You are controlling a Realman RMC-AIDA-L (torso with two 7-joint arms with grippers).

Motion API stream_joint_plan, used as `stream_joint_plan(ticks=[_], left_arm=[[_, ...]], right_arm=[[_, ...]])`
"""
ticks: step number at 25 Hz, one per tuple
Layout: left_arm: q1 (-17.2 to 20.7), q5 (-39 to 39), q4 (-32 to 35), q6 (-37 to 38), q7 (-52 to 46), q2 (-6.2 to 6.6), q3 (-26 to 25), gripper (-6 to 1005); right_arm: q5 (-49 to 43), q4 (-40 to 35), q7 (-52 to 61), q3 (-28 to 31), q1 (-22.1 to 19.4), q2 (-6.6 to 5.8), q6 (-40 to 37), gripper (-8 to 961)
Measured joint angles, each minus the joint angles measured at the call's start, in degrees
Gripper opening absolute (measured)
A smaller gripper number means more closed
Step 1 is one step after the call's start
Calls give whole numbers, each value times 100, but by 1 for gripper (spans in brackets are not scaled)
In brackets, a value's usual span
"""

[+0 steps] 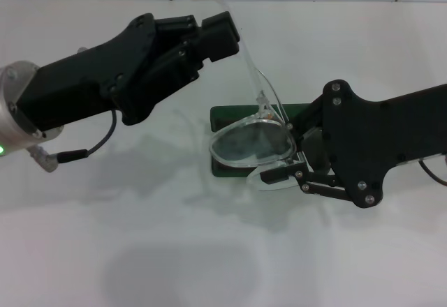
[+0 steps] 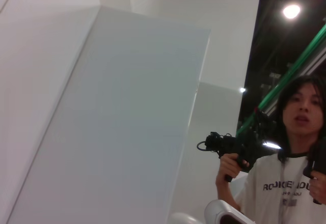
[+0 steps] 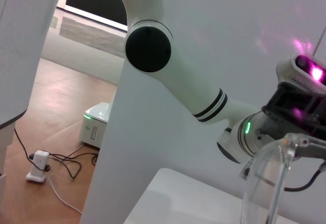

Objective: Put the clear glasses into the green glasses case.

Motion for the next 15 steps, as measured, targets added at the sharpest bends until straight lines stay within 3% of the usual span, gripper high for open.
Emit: stream_joint_plan(ticks=[15], left_arm=[[-184, 254, -40, -1, -2, 14, 340, 82]], right_arm=[[135, 121, -146, -12, 35, 0, 15, 120]])
